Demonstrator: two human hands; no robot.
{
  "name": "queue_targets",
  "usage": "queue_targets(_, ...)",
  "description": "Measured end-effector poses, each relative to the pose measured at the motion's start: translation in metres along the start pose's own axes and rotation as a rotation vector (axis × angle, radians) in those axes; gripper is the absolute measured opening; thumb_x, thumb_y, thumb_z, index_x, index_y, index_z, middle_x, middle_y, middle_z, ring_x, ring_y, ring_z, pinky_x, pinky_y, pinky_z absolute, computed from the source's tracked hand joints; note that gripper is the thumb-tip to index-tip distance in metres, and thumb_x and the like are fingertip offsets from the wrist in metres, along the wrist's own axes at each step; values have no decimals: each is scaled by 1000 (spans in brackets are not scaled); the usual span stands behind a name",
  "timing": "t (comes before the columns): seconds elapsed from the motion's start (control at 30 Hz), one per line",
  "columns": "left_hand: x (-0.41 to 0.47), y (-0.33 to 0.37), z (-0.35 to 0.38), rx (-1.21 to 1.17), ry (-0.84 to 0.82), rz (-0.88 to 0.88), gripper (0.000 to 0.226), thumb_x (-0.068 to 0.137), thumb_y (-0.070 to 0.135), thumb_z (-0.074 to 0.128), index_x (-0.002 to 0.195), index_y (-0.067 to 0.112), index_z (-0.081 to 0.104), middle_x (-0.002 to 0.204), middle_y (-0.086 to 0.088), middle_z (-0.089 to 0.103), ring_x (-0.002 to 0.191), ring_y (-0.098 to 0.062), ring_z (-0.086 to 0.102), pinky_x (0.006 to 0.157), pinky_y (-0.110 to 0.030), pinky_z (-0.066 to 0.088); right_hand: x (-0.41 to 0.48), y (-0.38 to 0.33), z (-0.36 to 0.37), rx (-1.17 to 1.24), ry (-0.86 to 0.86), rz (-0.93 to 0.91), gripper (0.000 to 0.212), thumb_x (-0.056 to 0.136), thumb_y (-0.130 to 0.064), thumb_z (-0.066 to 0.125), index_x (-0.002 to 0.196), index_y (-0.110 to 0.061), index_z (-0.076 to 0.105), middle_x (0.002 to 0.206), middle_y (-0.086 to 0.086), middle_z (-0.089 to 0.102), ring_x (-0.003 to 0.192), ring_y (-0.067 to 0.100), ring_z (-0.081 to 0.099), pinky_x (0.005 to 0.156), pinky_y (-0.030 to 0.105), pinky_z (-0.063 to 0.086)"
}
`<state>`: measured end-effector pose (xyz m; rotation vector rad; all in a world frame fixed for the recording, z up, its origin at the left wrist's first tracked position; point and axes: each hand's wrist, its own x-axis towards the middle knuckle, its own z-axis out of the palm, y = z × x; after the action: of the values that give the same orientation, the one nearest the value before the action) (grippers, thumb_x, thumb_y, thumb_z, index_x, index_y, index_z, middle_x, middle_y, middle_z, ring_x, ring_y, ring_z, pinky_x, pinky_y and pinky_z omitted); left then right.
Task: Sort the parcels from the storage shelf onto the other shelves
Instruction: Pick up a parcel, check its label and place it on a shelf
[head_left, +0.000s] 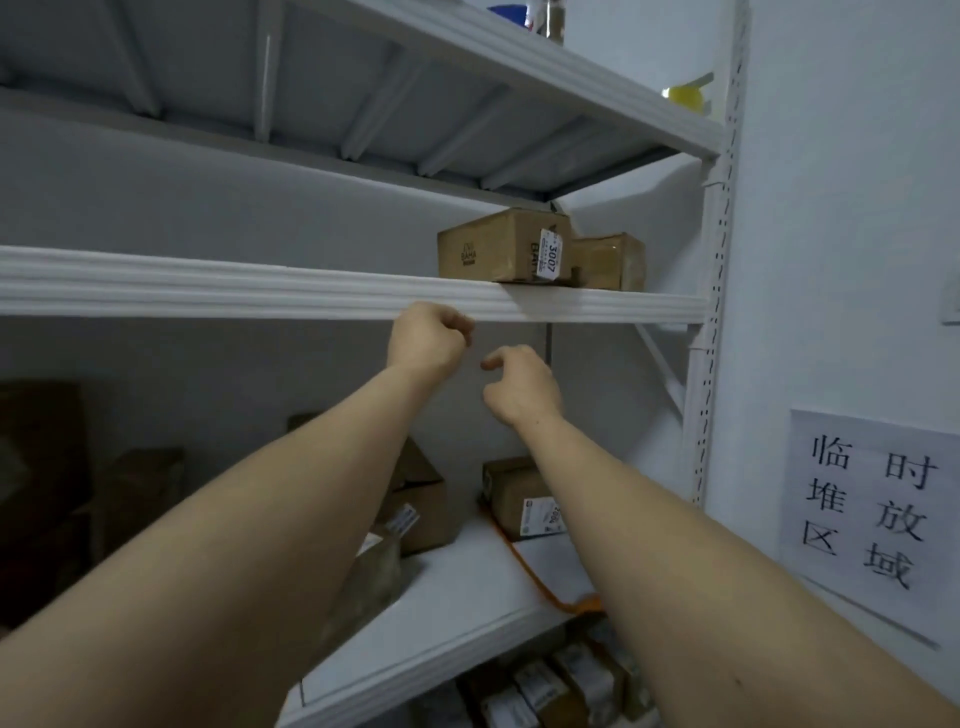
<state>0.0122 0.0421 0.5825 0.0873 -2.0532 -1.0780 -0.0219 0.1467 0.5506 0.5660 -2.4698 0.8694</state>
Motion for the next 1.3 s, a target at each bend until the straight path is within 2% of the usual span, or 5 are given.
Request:
queue_targets(0.27, -67, -62, -23, 127, 24, -249, 34, 88, -5, 44, 91, 14, 72, 97, -3, 70, 100, -18, 62, 83, -26, 48, -52, 13, 54, 124, -278, 31, 31, 88, -6, 53, 112, -19, 68, 124, 5, 63, 117, 25, 56, 97, 34, 47)
queue_targets(0.73, -91, -191, -64, 300, -68, -502, 26, 91, 0, 50, 107, 5, 70, 106, -11, 66, 99, -27, 61, 88, -37, 52, -81, 23, 163, 144, -561, 118, 29, 88, -3, 47, 104, -12, 70, 117, 7, 64, 108, 26, 58, 94, 37, 50)
queue_targets(0.93, -50, -221, -51, 407, -302, -468, 18, 85, -2, 51, 77, 12, 58, 86, -7, 54, 79, -22, 49, 70, -31, 43, -52, 21, 202, 131, -529, 185, 28, 88, -3, 47, 101, -10, 71, 113, 9, 66, 106, 28, 59, 92, 36, 51)
queue_targets(1.1, -22, -243, -36, 397, -414, -445, 11, 84, 0, 58, 80, 10, 61, 87, -8, 57, 79, -21, 52, 72, -30, 44, -30, 31, 225, 131, -463, 267, 23, 85, -2, 48, 90, -8, 70, 104, 12, 68, 97, 30, 63, 82, 37, 53)
queue_targets(1.3, 7, -259, -15, 391, -453, -383, 11, 86, 0, 55, 84, 6, 64, 91, -12, 61, 81, -23, 58, 79, -38, 53, -10, 50, 237, 107, -408, 313, 29, 92, -4, 47, 116, -7, 64, 121, 12, 62, 113, 29, 57, 97, 41, 48)
